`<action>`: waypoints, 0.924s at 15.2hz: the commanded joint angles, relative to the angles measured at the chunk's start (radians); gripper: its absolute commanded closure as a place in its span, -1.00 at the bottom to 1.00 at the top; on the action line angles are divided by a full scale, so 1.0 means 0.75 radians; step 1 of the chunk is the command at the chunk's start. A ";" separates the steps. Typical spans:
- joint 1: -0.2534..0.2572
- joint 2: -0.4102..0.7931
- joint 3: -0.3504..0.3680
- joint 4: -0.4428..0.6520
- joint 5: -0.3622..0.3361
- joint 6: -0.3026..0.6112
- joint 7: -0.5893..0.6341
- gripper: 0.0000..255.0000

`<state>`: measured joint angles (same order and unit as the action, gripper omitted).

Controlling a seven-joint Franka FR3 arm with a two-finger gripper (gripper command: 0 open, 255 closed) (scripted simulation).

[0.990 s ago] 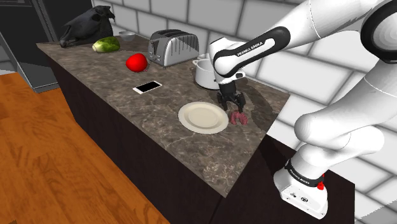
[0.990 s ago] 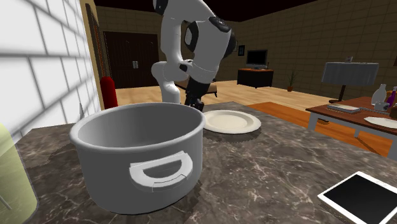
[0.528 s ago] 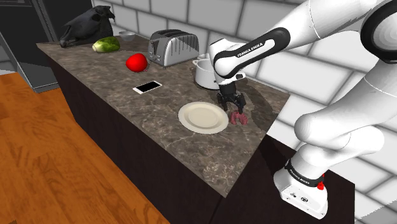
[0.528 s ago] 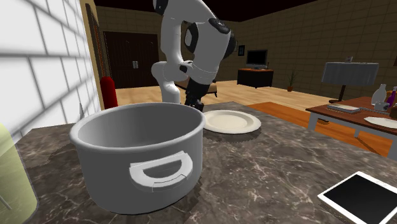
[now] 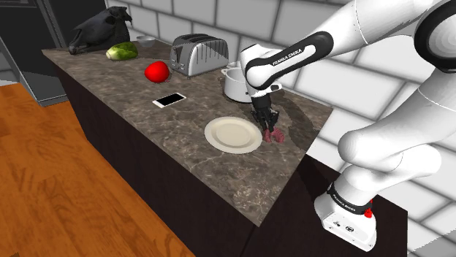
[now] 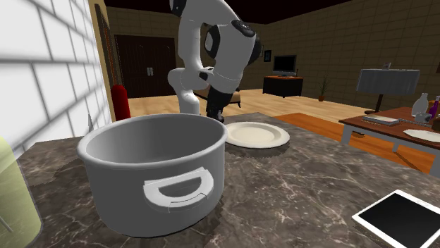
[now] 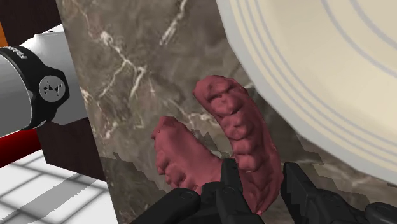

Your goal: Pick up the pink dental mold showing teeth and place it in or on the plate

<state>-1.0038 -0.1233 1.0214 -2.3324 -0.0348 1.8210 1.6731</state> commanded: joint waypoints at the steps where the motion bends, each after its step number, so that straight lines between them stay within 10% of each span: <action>1: -0.001 0.001 0.000 -0.001 -0.001 0.000 0.001 1.00; 14: 0.035 -0.179 -0.082 0.111 0.101 -0.217 -0.133 1.00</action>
<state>-0.9799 -0.2475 0.9654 -2.2583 0.0366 1.6741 1.5808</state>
